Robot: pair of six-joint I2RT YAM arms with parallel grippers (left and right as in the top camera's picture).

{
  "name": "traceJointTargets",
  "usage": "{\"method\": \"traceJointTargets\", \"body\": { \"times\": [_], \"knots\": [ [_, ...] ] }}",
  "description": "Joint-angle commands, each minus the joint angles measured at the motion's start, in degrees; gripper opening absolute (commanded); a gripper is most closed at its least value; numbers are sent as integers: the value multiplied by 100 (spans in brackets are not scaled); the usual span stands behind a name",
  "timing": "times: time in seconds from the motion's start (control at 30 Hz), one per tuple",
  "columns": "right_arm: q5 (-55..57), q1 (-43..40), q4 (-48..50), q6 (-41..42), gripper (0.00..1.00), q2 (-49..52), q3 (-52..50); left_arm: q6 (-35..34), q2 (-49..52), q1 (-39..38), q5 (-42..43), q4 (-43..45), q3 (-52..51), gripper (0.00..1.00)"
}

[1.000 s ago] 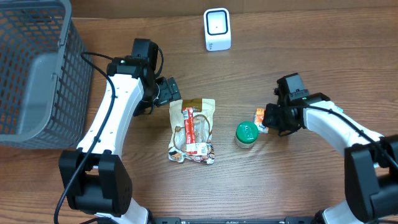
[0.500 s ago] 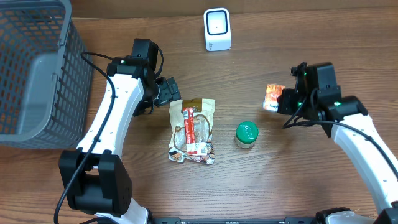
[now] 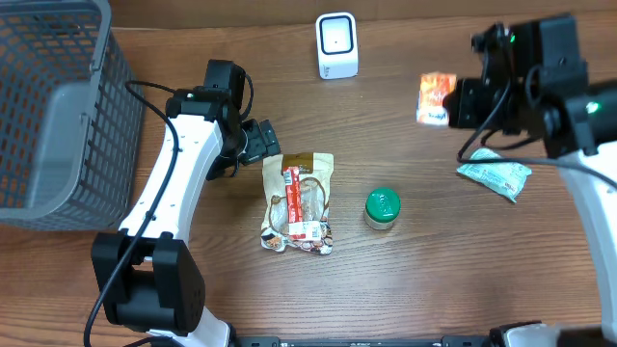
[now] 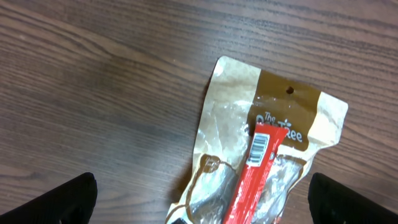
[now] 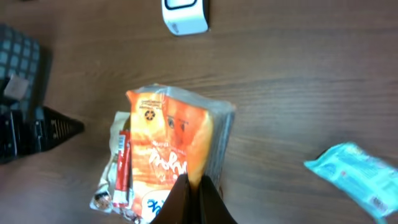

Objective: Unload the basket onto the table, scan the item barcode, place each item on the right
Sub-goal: 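Lift the orange pack and carry it back toward the scanner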

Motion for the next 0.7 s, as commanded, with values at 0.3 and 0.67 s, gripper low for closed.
{"method": "traceJointTargets", "body": {
  "times": [0.3, 0.67],
  "knots": [
    [542, 330, 1126, -1808, 4, 1187, 704, -33, -129, -11, 20, 2, 120, 100],
    [2441, 1386, 3252, -3329, 4, 2024, 699, -33, -129, -11, 20, 2, 120, 100]
  ]
}}
